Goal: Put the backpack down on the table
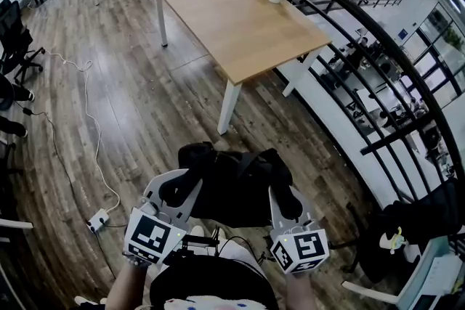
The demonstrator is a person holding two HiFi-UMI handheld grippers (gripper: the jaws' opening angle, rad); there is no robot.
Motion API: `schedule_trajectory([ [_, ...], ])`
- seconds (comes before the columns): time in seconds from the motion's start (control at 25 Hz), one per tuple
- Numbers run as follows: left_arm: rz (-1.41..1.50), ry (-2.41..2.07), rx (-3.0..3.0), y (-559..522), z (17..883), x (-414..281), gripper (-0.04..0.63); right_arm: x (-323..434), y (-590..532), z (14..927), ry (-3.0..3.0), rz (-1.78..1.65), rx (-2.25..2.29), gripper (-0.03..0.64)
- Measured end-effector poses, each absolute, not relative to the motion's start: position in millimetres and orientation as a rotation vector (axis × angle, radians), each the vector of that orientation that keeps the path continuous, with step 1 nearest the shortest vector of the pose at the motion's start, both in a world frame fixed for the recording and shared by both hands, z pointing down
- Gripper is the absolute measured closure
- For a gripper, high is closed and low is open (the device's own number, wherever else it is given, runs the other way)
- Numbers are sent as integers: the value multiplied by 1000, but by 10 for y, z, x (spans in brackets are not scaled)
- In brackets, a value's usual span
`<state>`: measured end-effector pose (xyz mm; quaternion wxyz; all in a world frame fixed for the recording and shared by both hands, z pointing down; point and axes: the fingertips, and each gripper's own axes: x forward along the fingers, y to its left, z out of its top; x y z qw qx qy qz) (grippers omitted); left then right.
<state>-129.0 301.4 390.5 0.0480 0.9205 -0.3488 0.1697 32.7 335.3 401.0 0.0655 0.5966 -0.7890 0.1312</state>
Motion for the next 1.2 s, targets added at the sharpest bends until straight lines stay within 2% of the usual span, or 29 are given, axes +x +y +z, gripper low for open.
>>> schedule_trajectory([
  [1.2, 432, -1258, 2771, 3277, 3758, -901, 537, 781, 3420, 3854, -2485, 306, 1715, 566],
])
